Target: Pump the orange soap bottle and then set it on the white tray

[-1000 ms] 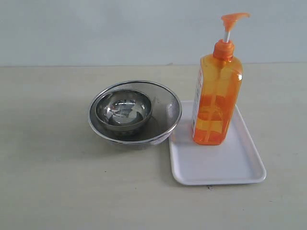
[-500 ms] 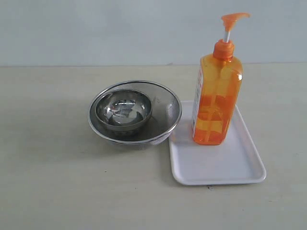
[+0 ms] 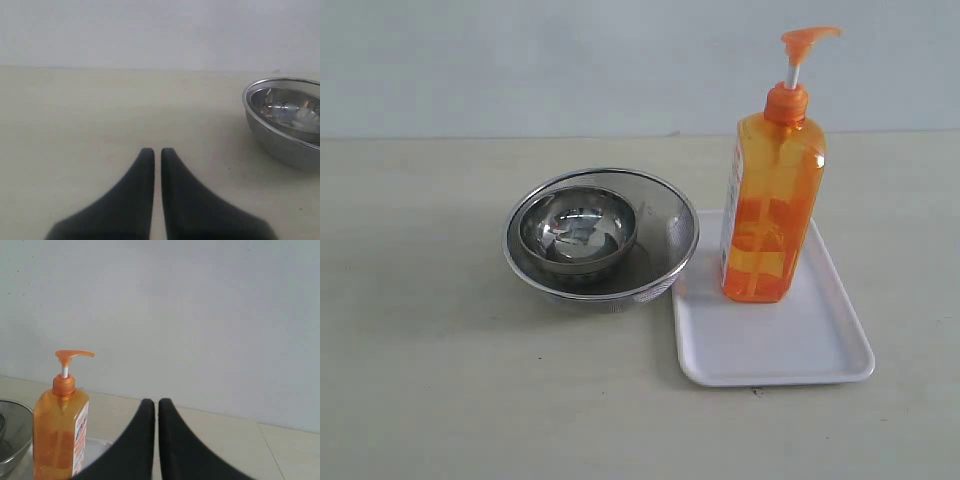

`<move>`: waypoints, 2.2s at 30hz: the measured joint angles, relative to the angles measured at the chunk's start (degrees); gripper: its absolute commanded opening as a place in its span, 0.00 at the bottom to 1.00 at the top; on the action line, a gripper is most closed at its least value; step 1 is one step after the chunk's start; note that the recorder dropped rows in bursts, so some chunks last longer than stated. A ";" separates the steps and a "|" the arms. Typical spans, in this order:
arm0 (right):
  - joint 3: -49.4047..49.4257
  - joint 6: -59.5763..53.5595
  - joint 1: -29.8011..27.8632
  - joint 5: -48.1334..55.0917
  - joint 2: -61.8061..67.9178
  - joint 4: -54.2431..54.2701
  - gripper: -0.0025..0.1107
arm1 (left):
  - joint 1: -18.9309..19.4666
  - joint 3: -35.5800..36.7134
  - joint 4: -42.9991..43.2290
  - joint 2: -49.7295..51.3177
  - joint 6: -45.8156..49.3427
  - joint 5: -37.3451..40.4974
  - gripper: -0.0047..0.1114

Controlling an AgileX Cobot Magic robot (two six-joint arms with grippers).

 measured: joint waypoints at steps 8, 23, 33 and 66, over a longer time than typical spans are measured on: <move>0.00 0.00 0.00 0.00 0.00 0.00 0.02 | 0.00 0.00 0.00 0.00 0.00 0.92 0.08; 0.00 0.00 0.00 0.00 0.00 0.00 0.02 | 0.00 0.00 0.00 0.00 0.10 0.92 0.08; 0.00 0.00 0.00 0.00 0.00 0.00 0.02 | 0.00 0.00 0.00 0.00 0.10 0.92 0.08; 14.99 4.30 0.00 -10.43 0.10 1.67 0.02 | 0.00 0.00 0.00 0.00 0.21 0.92 0.08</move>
